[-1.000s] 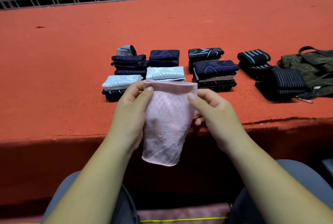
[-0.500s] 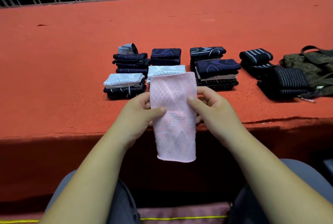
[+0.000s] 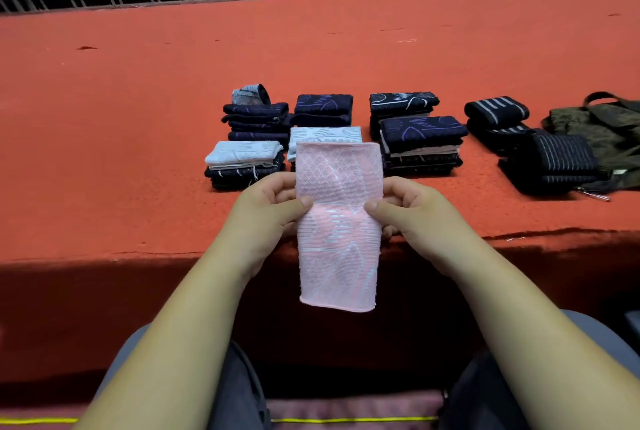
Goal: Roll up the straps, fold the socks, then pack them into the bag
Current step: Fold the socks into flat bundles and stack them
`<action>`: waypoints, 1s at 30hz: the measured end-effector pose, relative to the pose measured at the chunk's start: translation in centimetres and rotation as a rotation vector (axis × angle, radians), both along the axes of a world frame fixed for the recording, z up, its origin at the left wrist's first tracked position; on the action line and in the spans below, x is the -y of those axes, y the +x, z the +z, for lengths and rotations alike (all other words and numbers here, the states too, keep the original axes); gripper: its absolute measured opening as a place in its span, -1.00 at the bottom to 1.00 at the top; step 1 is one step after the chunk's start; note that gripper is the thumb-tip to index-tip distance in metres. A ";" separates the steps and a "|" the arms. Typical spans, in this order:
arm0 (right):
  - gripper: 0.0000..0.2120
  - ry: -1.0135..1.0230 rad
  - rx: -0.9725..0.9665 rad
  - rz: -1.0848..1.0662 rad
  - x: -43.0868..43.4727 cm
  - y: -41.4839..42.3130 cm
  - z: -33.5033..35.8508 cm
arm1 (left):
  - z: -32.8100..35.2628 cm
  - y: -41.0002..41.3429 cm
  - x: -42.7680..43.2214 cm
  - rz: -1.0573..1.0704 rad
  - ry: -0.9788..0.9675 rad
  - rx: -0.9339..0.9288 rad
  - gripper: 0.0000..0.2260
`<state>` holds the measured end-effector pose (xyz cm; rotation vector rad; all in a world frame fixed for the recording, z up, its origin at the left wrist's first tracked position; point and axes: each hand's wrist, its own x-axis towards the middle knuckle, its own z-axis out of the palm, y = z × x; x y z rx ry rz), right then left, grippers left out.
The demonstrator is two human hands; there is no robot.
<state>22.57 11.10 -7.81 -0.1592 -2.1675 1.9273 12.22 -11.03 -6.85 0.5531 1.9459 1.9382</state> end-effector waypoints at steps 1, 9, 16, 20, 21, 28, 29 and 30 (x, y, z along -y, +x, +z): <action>-0.88 -0.013 0.004 -0.010 0.0 0.0 0.0 | 0.0 -0.1 0.0 -0.004 0.006 0.010 -0.74; -0.81 -0.081 -0.005 -0.019 0.1 0.0 0.2 | 0.1 0.2 -0.1 0.002 0.044 0.050 -0.71; -0.68 -0.147 -0.008 -0.018 0.2 0.2 0.6 | 0.1 0.3 -0.1 0.018 0.090 0.104 -0.71; -0.68 -0.134 -0.018 -0.023 0.3 0.7 1.1 | 0.0 0.1 -0.1 0.016 0.088 0.112 -0.76; -0.68 -0.113 -0.022 -0.031 0.2 0.9 1.2 | 0.1 0.2 -0.2 0.021 0.089 0.121 -0.76; -0.61 -0.212 -0.013 -0.052 -0.4 0.4 0.6 | 0.2 0.1 -0.1 0.014 0.105 0.167 -0.74; -0.59 -0.259 -0.018 -0.042 -0.4 0.3 0.5 | 0.2 0.0 -0.1 0.023 0.109 0.175 -0.75; -0.60 -0.290 -0.023 -0.028 -0.5 0.2 0.4 | 0.2 0.0 -0.1 0.015 0.113 0.178 -0.78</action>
